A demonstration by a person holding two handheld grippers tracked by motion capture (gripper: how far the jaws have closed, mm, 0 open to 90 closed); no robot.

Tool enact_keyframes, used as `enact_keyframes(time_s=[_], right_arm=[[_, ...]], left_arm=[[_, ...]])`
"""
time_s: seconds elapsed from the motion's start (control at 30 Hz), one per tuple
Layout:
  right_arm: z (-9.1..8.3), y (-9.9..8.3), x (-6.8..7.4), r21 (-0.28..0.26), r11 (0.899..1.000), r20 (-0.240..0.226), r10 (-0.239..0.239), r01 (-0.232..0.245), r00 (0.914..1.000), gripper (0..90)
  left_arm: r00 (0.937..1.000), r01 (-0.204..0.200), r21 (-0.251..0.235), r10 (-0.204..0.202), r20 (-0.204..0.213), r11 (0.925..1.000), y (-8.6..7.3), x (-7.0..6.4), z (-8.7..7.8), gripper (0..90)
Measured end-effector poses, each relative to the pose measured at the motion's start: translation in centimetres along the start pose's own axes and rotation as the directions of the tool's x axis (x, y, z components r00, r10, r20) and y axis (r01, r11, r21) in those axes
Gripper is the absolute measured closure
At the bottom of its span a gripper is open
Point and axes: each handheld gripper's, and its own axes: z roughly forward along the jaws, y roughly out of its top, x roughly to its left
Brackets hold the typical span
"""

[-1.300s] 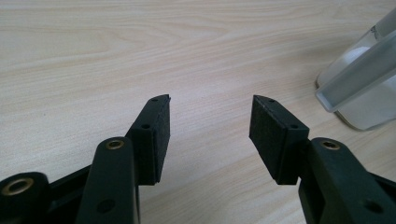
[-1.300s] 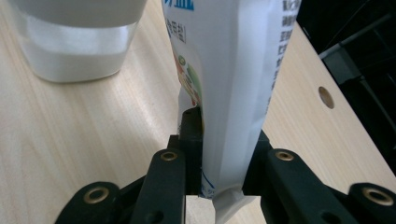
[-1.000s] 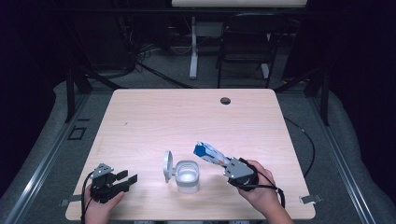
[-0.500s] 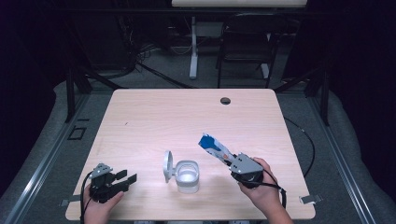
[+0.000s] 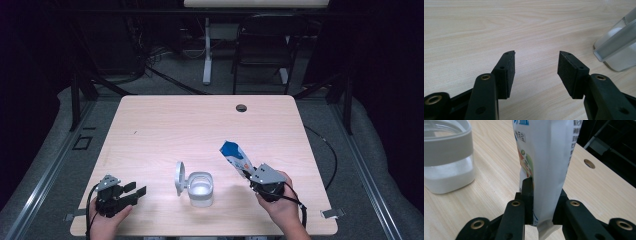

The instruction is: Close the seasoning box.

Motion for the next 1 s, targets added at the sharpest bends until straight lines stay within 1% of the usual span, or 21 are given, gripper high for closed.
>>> enact_keyframes(time_s=[0.1, 0.17, 0.2, 0.23, 0.27, 0.3, 0.33, 0.37, 0.4, 0.43, 0.5, 0.6, 0.63, 0.87, 0.93, 0.97, 1.0], right_arm=[[0.5, -0.7, -0.1, 0.015, 1.000, 0.009, 0.026, -0.026, 0.9996, 77.0], [0.6, -0.9, -0.1, 0.021, 0.999, 0.014, 0.032, -0.032, 0.9994, 77.0], [0.7, -1.2, -0.2, 0.027, 0.999, 0.018, 0.040, -0.040, 0.9990, 77.1], [0.9, -1.5, -0.3, 0.036, 0.998, 0.025, 0.051, -0.052, 0.9984, 77.0], [0.9, -1.5, -0.3, 0.036, 0.998, 0.025, 0.051, -0.052, 0.9984, 77.0], [1.1, -1.9, -0.4, 0.047, 0.997, 0.034, 0.065, -0.066, 0.9973, 77.1], [1.2, -2.0, -0.5, 0.044, 0.996, 0.034, 0.073, -0.074, 0.9968, 77.1], [1.2, -2.2, -0.5, 0.045, 0.995, 0.044, 0.083, -0.085, 0.9956, 77.1], [1.2, -2.2, -0.5, 0.045, 0.995, 0.044, 0.083, -0.085, 0.9956, 77.1], [1.4, -2.5, -0.7, 0.056, 0.994, 0.059, 0.089, -0.092, 0.9943, 77.1], [1.5, -2.7, -0.8, 0.061, 0.993, 0.068, 0.100, -0.105, 0.9926, 77.1], [1.7, -3.0, -0.9, 0.065, 0.992, 0.078, 0.102, -0.108, 0.9916, 77.1], [1.8, -3.2, -0.9, 0.075, 0.991, 0.086, 0.103, -0.110, 0.9909, 77.1], [2.2, -3.8, -1.3, 0.090, 0.988, 0.097, 0.120, -0.129, 0.9880, 77.1], [2.3, -4.1, -1.4, 0.090, 0.986, 0.099, 0.132, -0.141, 0.9863, 77.2], [2.3, -4.5, -1.4, 0.085, 0.983, 0.097, 0.153, -0.161, 0.9835, 77.1], [2.3, -4.5, -1.4, 0.085, 0.983, 0.097, 0.153, -0.161, 0.9835, 77.1]], left_arm=[[1.0000, 0.002, 0.003, -0.002, 0.002, 1.0000, 0.0, 0.0, -0.1, 48.5], [1.0000, 0.004, -0.001, -0.004, -0.003, 1.0000, 0.0, 0.0, 0.0, 48.5], [1.0000, 0.003, 0.013, -0.003, 0.001, 0.9999, 0.0, 0.1, -0.1, 48.5], [1.0000, 0.005, 0.001, -0.005, -0.002, 1.0000, 0.0, 0.2, 0.0, 48.5], [1.0000, 0.005, 0.001, -0.005, -0.002, 1.0000, 0.0, 0.2, 0.0, 48.5], [1.0000, 0.006, 0.003, -0.006, -0.003, 1.0000, -0.1, 0.2, 0.0, 48.5], [1.0000, 0.006, 0.003, -0.006, -0.003, 1.0000, -0.1, 0.2, 0.0, 48.5], [1.0000, 0.006, 0.003, -0.006, -0.005, 1.0000, -0.1, 0.2, 0.0, 48.5], [1.0000, 0.006, 0.003, -0.006, -0.005, 1.0000, -0.1, 0.2, 0.0, 48.5], [1.0000, 0.006, 0.003, -0.006, -0.005, 1.0000, -0.1, 0.2, 0.0, 48.5], [1.0000, 0.006, 0.006, -0.006, -0.004, 1.0000, -0.1, 0.2, 0.0, 48.5], [1.0000, 0.005, 0.006, -0.005, -0.004, 1.0000, -0.1, 0.2, 0.0, 48.5], [1.0000, 0.006, 0.005, -0.006, -0.005, 1.0000, -0.1, 0.2, 0.1, 48.5], [1.0000, 0.006, 0.007, -0.006, -0.003, 1.0000, -0.2, 0.2, 0.2, 48.5], [1.0000, 0.001, 0.019, -0.001, 0.001, 0.9998, -0.1, 0.2, 0.2, 48.5], [1.0000, 0.001, 0.023, -0.001, 0.001, 0.9997, -0.1, 0.2, 0.2, 48.5], [1.0000, 0.001, 0.023, -0.001, 0.001, 0.9997, -0.1, 0.2, 0.2, 48.5]])
